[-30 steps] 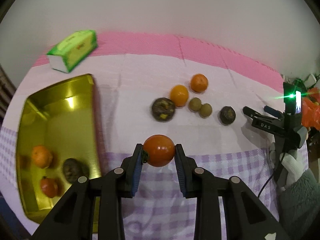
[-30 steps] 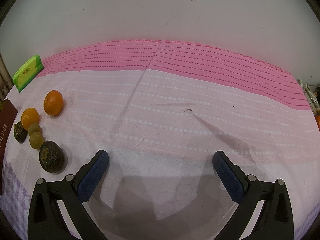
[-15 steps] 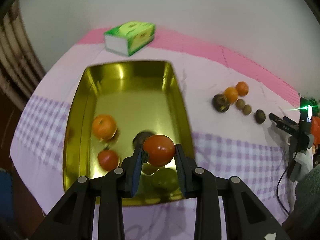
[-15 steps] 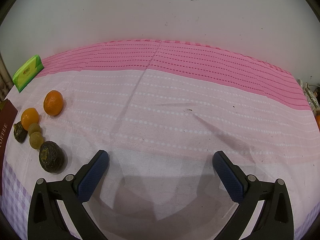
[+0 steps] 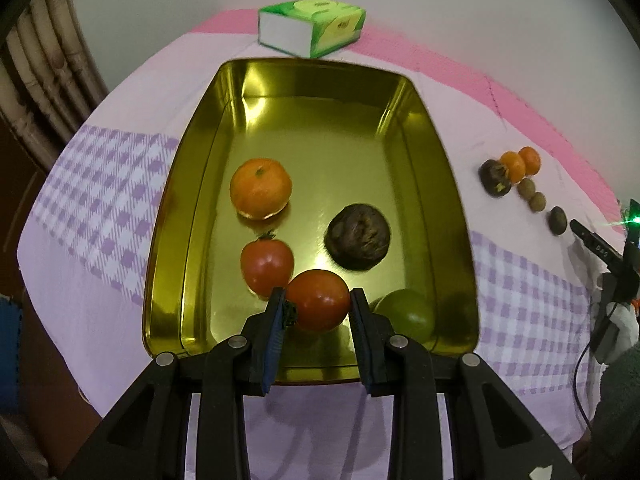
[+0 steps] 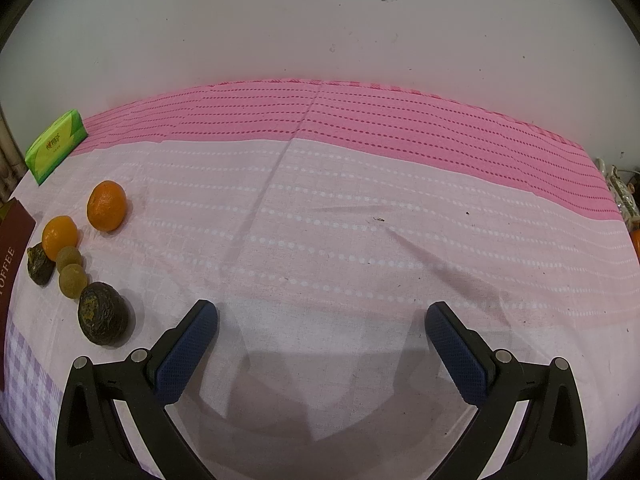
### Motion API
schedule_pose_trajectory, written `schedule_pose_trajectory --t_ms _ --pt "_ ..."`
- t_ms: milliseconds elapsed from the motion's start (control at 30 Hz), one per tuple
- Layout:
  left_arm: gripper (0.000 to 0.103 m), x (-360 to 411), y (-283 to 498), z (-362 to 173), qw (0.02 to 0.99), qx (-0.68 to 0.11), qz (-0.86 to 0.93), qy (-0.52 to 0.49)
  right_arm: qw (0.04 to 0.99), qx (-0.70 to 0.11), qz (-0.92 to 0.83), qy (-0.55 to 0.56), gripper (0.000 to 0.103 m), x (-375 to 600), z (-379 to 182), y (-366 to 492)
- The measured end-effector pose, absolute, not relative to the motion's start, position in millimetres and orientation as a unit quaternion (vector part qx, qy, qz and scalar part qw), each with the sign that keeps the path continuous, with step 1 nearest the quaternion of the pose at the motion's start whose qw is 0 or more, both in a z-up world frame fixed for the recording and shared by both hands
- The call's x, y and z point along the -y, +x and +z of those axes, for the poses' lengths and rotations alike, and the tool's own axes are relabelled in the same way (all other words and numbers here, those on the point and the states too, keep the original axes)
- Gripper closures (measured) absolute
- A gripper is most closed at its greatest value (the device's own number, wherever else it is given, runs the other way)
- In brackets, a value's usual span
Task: Organize fruits
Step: 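Carry the red tomato into the gold tray and open the left gripper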
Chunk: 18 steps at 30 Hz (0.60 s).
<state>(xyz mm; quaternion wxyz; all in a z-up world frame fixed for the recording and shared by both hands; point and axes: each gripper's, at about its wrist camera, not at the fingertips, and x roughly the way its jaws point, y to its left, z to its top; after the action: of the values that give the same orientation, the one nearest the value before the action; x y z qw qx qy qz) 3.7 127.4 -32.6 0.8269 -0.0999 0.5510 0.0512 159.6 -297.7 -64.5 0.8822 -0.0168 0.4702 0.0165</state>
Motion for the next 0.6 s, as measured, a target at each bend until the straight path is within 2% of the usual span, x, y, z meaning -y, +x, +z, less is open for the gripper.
schedule_pose_trajectory --t_ms 600 --pt "0.075 -145 7 -50 0.822 -0.557 0.079 -0.09 0.882 -0.471 0.014 -0.014 0.0 296 -66 159"
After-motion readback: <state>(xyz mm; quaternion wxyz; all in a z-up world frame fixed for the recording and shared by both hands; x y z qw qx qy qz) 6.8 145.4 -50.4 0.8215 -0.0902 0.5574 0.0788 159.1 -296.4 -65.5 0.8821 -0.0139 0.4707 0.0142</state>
